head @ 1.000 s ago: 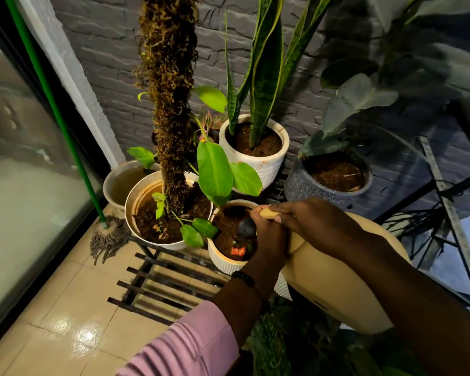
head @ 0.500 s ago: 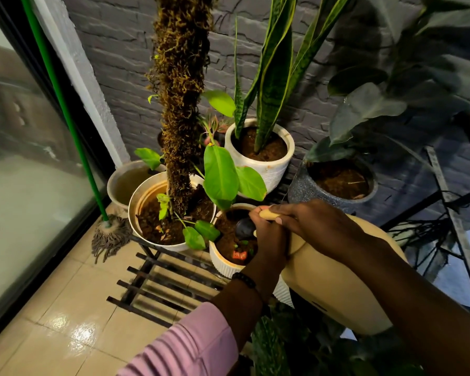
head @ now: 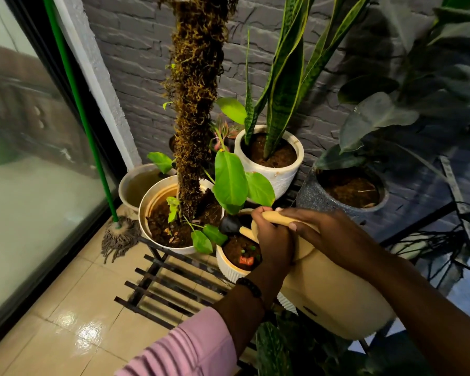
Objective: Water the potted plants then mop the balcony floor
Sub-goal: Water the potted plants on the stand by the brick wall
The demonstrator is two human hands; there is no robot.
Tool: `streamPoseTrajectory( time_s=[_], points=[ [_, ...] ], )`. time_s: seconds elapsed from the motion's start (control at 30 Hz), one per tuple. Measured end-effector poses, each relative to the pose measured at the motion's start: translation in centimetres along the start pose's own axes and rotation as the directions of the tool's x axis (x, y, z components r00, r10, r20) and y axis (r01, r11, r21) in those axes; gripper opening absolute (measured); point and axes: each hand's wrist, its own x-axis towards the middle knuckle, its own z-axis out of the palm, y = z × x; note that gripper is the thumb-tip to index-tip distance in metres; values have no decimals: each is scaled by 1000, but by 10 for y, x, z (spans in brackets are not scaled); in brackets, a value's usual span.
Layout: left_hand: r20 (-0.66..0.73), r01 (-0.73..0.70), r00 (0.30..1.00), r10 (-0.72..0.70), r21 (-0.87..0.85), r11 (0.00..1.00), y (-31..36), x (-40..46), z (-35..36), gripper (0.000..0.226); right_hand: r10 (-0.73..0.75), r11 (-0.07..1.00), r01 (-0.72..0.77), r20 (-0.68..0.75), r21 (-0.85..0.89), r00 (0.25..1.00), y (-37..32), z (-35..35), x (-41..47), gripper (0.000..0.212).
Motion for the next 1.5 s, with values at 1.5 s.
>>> streamPoseTrajectory(
  time_s=[1.5],
  points=[
    [325,374,922,-209,-617,692,-9,117,-241,26,40,917,-2,87,-399,995,-239,100,145,43]
  ],
)
